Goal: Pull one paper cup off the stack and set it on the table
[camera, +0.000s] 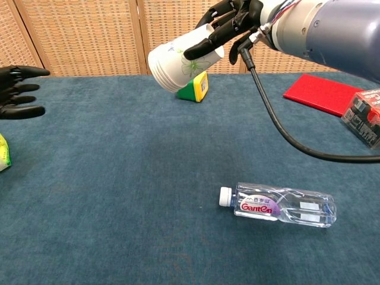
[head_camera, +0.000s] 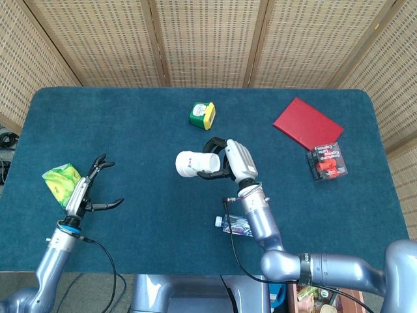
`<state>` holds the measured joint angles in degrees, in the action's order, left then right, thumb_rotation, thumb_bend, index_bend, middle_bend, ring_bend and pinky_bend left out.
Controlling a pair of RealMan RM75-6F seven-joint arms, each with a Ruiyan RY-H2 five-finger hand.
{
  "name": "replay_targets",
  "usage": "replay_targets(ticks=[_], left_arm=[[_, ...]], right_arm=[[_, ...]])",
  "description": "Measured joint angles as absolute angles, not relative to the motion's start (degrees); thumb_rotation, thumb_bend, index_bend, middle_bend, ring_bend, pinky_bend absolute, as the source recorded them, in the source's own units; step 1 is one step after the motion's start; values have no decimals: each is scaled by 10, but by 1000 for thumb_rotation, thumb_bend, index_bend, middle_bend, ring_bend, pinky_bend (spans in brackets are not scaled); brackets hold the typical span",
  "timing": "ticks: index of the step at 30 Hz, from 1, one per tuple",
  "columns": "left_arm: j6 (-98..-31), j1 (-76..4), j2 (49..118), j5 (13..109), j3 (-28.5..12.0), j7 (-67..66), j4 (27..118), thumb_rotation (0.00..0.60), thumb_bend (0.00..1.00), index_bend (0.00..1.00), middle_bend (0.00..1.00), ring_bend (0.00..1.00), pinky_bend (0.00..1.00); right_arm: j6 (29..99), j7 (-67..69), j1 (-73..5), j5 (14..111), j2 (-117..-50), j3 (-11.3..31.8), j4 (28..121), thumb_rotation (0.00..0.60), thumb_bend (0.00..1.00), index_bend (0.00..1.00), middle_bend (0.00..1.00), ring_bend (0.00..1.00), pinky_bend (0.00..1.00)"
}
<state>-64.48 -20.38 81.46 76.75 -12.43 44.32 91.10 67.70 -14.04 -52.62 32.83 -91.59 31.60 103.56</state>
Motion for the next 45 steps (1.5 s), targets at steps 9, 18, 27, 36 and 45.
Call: replay_targets(ticks=[9,18,27,36,45], left_arm=[[-602,-252,868,781,-152,591,843,600,175,347,0,0,0],[-584,-286,896,797,-160,665,807,600,175,413,0,0,0],[-578,-313,928,790,-166,674,780,600,174,463,0,0,0],[-563,-338,935,800,-164,682,758,600,274,464,0,0,0],[-553,-362,943,815,-154,690,748,600,309,465,0,0,0]], right_arm=[[666,-133,-533,322,-915,320,1020,600,172,744,616,478,713],[660,-128,-537,318,-911,319,1013,600,172,744,617,479,714],[660,-127,-539,318,-911,314,1019,600,173,744,617,479,713],[664,-129,-541,318,-910,311,1022,600,173,744,617,479,713],[658,-121,-539,317,-910,307,1015,600,172,744,617,479,713]])
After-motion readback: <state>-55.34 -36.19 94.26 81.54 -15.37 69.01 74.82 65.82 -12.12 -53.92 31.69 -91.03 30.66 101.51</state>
